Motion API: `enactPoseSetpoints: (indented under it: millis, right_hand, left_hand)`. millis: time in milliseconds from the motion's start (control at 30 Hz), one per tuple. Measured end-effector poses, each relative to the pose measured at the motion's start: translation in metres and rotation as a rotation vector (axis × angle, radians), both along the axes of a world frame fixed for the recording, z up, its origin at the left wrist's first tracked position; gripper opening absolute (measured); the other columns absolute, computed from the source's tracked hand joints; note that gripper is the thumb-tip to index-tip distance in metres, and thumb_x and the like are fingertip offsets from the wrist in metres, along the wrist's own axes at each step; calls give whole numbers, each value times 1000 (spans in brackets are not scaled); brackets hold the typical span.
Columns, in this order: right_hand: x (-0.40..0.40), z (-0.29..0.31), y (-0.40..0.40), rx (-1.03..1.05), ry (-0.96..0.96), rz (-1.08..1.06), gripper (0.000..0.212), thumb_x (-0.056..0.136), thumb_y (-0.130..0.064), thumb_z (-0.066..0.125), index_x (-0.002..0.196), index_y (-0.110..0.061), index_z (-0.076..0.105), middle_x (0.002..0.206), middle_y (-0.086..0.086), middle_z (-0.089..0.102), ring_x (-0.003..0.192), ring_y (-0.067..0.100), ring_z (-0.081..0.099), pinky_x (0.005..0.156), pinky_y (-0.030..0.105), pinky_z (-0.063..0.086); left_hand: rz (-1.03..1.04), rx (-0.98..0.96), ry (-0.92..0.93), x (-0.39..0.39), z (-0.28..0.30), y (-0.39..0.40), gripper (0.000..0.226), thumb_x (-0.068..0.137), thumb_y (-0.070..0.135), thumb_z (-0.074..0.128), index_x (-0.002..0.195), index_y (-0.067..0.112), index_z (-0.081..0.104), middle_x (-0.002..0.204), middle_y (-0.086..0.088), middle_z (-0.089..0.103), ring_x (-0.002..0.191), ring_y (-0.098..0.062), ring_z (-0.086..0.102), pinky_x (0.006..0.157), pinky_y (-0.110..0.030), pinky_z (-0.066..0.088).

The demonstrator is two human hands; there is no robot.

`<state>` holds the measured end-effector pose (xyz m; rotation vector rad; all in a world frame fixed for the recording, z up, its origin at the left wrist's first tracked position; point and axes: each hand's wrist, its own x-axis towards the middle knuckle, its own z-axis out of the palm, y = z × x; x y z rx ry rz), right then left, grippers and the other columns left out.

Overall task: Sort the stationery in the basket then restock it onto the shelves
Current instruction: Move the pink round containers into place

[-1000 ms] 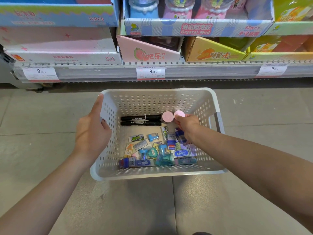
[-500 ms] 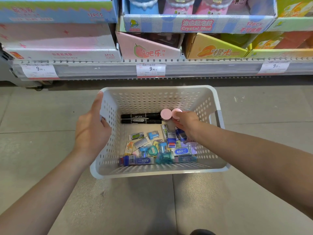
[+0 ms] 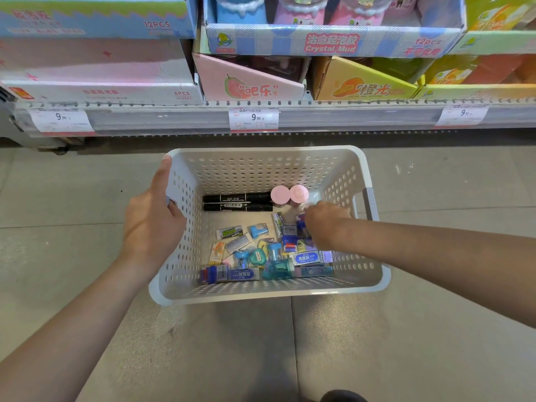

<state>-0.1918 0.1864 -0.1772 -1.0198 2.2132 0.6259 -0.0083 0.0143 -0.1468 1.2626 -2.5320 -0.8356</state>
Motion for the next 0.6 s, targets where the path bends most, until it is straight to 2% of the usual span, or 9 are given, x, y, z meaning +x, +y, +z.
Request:
enactPoseSetpoints:
  millis: [133,367,500,600]
  right_hand:
    - [12,-12,1,164,2,189,32,95,-15,48,126,-9,51,123,3,56,111,20,56,83,27,44]
    - [13,-12,5,208,4,307,36,95,-9,47,131,-6,49,123,5,56,111,22,57,82,28,46]
    - [4,-12,4,134,-49,226,36,93,-8,47,128,-4,49,103,5,59,98,24,60,71,30,45]
    - [-3,-12,-1,-12,1,73,36,90,-19,57,123,-7,52,115,7,58,104,25,61,76,31,49]
  left_hand:
    - [-3,-10,-15,0,0,0,73,89,-7,42,152,23,21,55,-7,41,49,-19,38,42,-28,27]
    - [-6,-26,-13,0,3,1,72,88,-7,42,152,20,23,53,-7,41,47,-18,38,42,-27,25]
    - [1,-15,-15,0,4,2,72,89,-6,41,152,23,23,55,-9,43,47,-20,39,41,-27,27]
    - [2,-6,-10,0,2,1,72,89,-6,41,151,23,23,55,-9,44,47,-20,40,42,-27,28]
